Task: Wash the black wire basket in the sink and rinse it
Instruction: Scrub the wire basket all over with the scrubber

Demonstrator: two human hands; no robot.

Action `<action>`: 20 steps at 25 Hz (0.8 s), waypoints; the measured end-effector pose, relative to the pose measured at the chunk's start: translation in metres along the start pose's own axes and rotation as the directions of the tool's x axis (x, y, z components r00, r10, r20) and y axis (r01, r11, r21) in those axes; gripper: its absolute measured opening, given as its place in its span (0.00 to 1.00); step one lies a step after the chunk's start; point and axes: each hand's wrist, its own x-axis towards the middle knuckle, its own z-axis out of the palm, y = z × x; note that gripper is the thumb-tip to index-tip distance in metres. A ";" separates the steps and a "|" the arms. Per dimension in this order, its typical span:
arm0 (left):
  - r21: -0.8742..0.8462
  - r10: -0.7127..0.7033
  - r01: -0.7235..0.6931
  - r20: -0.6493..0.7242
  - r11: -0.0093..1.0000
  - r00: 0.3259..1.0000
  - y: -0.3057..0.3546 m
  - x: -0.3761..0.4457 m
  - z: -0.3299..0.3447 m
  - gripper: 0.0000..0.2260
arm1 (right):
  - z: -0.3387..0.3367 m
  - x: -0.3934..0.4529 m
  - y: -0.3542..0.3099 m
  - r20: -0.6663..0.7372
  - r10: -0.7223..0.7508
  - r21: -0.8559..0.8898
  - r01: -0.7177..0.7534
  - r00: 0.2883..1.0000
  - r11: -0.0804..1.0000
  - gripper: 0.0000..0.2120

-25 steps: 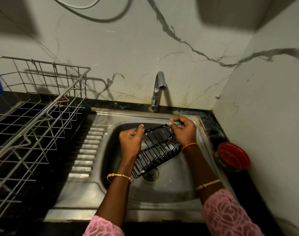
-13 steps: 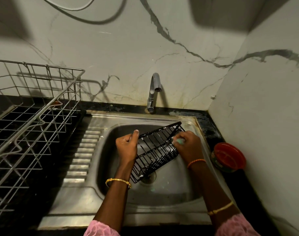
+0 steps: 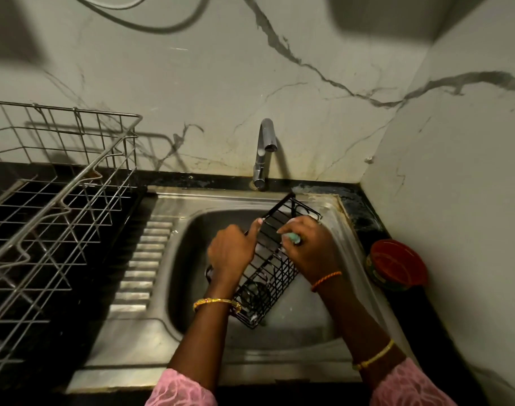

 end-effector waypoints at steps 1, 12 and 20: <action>-0.028 -0.052 0.052 0.009 0.998 0.999 0.003 -0.003 0.004 0.34 | 0.003 -0.004 -0.002 -0.012 -0.027 -0.016 0.027 1.000 0.999 0.06; -0.172 -0.111 0.105 -0.023 0.979 0.994 -0.003 -0.006 0.005 0.31 | 0.022 -0.020 -0.006 -0.293 0.115 0.082 -0.095 0.949 0.992 0.09; -0.150 -0.117 0.105 -0.076 0.983 0.990 -0.001 -0.009 -0.006 0.28 | 0.037 0.004 0.006 -0.075 -0.001 0.033 0.004 0.997 0.999 0.11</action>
